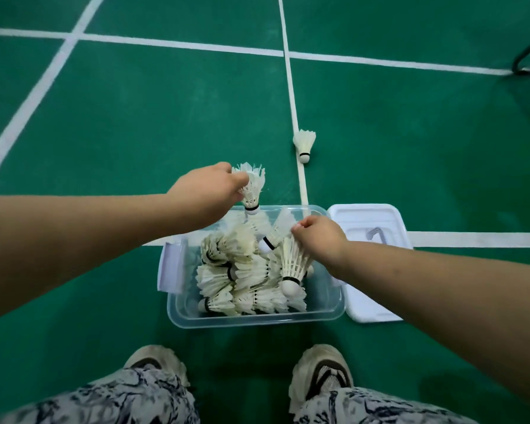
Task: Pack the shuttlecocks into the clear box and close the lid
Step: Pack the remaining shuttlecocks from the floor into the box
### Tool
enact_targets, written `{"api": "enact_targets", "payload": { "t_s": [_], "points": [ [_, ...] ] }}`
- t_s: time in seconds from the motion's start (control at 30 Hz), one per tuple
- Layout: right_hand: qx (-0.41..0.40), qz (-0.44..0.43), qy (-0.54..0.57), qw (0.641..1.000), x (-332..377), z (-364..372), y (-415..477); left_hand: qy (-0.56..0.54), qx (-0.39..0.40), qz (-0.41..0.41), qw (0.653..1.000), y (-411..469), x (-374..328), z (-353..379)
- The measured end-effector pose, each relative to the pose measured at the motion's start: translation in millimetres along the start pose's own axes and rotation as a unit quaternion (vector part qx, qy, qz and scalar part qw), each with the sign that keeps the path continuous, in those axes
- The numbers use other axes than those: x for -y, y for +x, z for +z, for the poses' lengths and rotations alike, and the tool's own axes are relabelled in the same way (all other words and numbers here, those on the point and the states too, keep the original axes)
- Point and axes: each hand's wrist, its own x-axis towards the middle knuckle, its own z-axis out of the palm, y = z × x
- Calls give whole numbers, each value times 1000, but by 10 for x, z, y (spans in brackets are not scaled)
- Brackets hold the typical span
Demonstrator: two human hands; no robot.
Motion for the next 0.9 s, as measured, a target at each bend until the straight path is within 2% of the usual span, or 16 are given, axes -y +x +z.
{"api": "enact_targets", "payload": {
  "t_s": [0.13, 0.37, 0.63, 0.77, 0.9],
  "points": [
    [30, 25, 40, 998, -42, 158, 100, 18, -14, 12, 1000, 6, 34, 27],
    [23, 89, 183, 979, -77, 405, 270, 34, -41, 33, 998, 32, 79, 14],
    [-9, 125, 147, 981, -82, 351, 374, 35, -42, 47, 997, 17, 156, 18],
    [42, 151, 266, 951, 19, 356, 277, 35, -52, 56, 996, -18, 180, 22],
    [86, 160, 270, 946, 67, 409, 200, 38, -56, 52, 996, -74, 220, 17]
  ]
}}
